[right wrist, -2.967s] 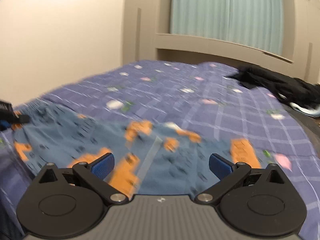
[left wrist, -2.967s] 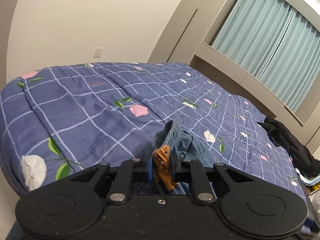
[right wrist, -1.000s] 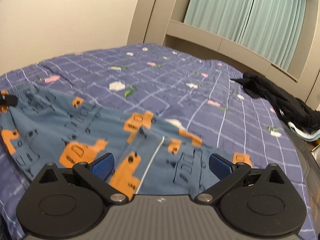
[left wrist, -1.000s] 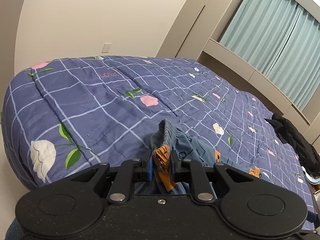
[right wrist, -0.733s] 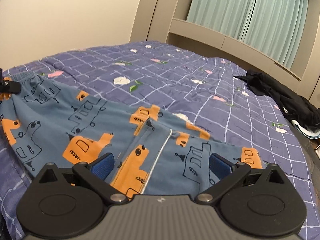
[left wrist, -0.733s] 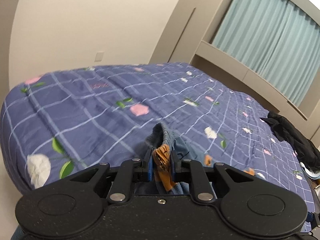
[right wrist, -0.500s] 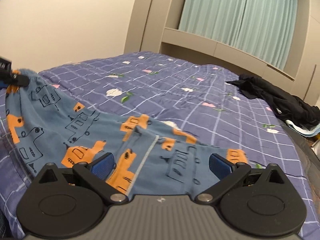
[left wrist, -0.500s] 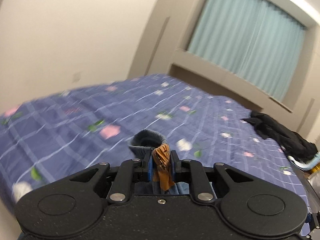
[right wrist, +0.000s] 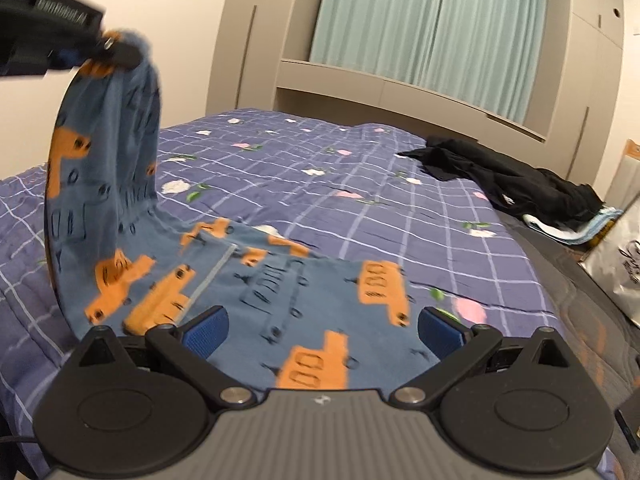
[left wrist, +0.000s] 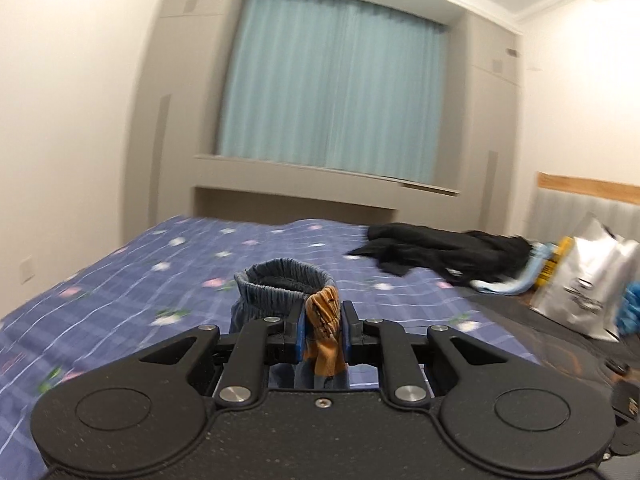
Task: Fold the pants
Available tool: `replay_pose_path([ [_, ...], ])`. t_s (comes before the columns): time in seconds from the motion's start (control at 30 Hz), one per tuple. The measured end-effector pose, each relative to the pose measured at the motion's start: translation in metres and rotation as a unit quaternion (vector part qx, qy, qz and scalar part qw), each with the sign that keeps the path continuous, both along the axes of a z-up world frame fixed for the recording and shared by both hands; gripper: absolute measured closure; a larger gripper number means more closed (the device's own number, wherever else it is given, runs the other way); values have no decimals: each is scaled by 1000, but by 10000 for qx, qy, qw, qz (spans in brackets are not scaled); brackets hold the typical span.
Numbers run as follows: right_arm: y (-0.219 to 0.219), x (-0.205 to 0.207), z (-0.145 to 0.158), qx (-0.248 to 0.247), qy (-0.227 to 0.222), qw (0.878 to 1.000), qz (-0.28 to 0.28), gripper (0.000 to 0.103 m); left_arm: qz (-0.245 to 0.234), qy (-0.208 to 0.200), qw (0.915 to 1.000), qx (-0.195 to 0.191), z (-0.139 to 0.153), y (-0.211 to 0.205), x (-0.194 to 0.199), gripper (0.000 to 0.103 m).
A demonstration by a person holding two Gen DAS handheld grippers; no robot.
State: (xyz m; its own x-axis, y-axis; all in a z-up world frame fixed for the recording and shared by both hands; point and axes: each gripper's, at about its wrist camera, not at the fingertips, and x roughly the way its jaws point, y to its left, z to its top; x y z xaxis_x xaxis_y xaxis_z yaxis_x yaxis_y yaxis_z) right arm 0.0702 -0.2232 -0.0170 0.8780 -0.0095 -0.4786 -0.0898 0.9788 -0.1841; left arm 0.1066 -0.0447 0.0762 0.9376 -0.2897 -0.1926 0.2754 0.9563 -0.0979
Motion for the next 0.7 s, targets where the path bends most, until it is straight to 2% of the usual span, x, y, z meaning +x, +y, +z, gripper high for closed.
replay_pose_path([
  [0.17, -20, -11, -1, -102, 66, 9996, -263, 0, -683, -26, 9973, 286, -6, -46, -2, 84],
  [0.33, -41, -20, -3, -204, 95, 9981, -582, 0, -1211, 181, 9909, 553, -28, -85, -3, 84],
  [0.53, -65, -30, -4, -165, 172, 9952, -948, 0, -1559, 525, 9819, 934, -64, -118, 9, 84],
  [0.7, -77, -36, -5, -148, 227, 9934, -1114, 0, -1706, 732, 9763, 1110, -84, -129, 11, 83],
])
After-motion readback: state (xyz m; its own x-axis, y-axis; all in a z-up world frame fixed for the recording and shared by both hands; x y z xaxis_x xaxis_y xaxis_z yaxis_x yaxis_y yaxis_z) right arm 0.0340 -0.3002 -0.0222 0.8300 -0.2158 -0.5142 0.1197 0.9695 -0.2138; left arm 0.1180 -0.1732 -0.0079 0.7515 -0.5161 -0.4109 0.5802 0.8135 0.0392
